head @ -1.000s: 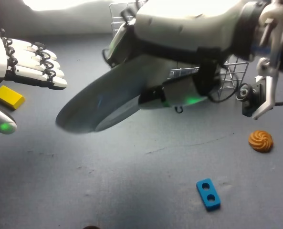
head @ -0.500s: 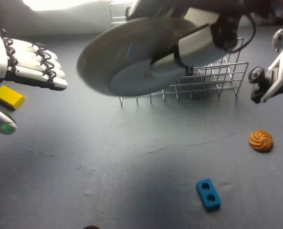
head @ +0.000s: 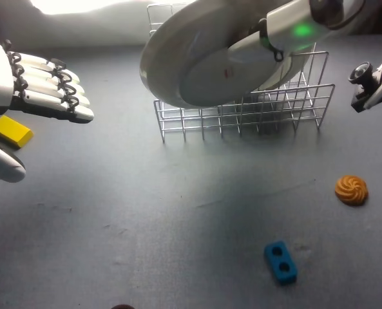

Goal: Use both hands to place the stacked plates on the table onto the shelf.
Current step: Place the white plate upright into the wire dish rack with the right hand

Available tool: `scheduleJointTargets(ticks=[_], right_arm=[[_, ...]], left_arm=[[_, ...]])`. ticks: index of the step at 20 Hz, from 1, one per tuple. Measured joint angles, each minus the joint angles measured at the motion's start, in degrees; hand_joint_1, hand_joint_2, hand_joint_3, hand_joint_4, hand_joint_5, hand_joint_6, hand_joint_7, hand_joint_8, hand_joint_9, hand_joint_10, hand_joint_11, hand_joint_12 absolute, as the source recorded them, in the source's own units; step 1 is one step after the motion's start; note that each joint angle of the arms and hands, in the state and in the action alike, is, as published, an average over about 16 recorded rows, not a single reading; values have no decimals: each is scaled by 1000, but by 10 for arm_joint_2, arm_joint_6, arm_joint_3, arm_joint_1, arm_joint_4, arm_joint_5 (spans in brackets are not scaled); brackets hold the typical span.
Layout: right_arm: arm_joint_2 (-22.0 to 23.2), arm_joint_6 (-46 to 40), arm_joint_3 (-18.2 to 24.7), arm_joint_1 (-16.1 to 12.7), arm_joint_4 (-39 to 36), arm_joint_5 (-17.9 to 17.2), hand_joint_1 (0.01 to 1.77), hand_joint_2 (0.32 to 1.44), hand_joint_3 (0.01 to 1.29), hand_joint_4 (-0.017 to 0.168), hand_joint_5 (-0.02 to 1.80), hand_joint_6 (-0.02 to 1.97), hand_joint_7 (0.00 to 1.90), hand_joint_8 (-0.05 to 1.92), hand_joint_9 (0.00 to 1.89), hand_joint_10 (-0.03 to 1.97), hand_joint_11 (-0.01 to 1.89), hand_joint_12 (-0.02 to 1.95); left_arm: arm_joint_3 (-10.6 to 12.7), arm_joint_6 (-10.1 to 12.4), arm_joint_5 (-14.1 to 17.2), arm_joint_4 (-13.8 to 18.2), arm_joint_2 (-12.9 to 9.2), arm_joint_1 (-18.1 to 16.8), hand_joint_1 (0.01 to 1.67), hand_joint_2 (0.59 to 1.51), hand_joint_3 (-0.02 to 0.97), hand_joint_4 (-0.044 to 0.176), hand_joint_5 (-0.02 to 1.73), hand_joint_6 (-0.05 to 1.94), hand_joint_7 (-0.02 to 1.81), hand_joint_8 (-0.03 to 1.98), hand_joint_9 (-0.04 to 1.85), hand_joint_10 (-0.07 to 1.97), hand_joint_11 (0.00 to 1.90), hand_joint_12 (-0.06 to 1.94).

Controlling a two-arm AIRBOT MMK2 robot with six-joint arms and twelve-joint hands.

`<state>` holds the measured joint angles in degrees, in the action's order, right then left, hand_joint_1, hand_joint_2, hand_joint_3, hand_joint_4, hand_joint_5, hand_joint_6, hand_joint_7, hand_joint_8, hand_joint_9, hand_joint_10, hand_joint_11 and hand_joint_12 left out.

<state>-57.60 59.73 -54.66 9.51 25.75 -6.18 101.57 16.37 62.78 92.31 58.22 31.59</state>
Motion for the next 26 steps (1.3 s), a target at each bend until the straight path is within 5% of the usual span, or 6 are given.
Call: scheduleJointTargets(ticks=[7, 26], right_arm=[[-6, -4, -24, -3, 1, -2, 1313, 1012, 11, -7, 895, 993, 1053, 819, 1003, 1076, 743, 1363], [-53, -5, -94, 27, 18, -22, 1301, 1014, 11, -9, 887, 939, 1046, 818, 992, 1126, 737, 1369]], left_arm=[[-2, 0, -1, 1, 0, 0, 16, 1135, 11, 5, 99, 6, 124, -3, 97, 16, 18, 155], [-10, 0, -1, 1, 0, -1, 15, 1129, 11, 4, 98, 6, 123, -3, 96, 17, 19, 141]])
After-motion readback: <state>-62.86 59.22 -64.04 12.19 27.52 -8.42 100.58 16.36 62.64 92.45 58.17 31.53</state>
